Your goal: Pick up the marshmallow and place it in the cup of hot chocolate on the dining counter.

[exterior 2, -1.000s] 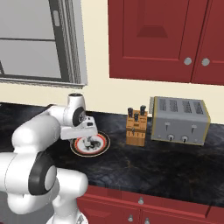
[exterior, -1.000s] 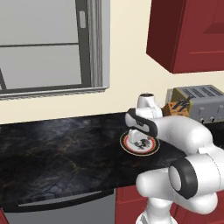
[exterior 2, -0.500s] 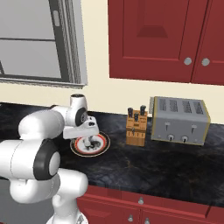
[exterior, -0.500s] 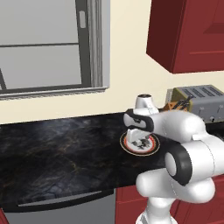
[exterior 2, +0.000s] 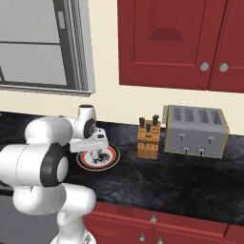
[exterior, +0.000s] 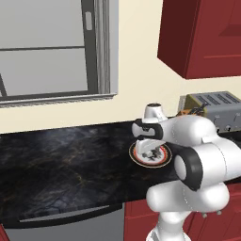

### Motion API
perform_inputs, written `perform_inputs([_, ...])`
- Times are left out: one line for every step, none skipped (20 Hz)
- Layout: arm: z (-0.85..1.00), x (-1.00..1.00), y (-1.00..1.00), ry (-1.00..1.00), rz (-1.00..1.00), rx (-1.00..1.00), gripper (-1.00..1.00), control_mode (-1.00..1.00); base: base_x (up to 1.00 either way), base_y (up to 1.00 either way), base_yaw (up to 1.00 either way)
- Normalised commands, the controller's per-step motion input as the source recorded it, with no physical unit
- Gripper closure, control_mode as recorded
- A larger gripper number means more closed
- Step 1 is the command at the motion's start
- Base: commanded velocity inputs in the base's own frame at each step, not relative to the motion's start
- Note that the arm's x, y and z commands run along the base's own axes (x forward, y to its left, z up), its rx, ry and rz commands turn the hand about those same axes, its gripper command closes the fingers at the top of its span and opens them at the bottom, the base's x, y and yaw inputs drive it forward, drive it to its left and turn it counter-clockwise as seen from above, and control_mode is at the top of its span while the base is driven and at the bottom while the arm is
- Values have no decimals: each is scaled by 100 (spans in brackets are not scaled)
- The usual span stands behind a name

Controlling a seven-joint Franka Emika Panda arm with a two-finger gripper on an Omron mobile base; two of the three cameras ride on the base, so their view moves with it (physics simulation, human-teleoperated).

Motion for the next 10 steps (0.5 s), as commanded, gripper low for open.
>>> perform_inputs([-7, 6, 0, 0, 0, 0, -100, -100, 0, 0, 0])
perform_inputs([-8, 17, 0, 0, 0, 0, -100, -100, 0, 0, 0])
perform_inputs([-6, 25, 0, 0, 1, 0, -100, -100, 0, 0, 0])
perform_inputs([-8, 0, 0, 0, 8, 3, -100, -100, 0, 0, 0])
perform_inputs([-6, 15, 0, 0, 9, 3, -100, -100, 0, 0, 0])
perform_inputs([-9, 15, 0, 0, 8, 3, -100, -100, 0, 0, 0])
perform_inputs([-10, 29, 0, 0, 8, 2, -100, -100, 0, 0, 0])
perform_inputs([-12, 41, 0, 0, 8, 1, -100, -100, 0, 0, 0])
perform_inputs([-16, 29, 0, 0, 8, 1, -100, -100, 0, 0, 0])
perform_inputs([-16, 24, 0, 0, 7, 0, -100, -100, 0, 0, 0])
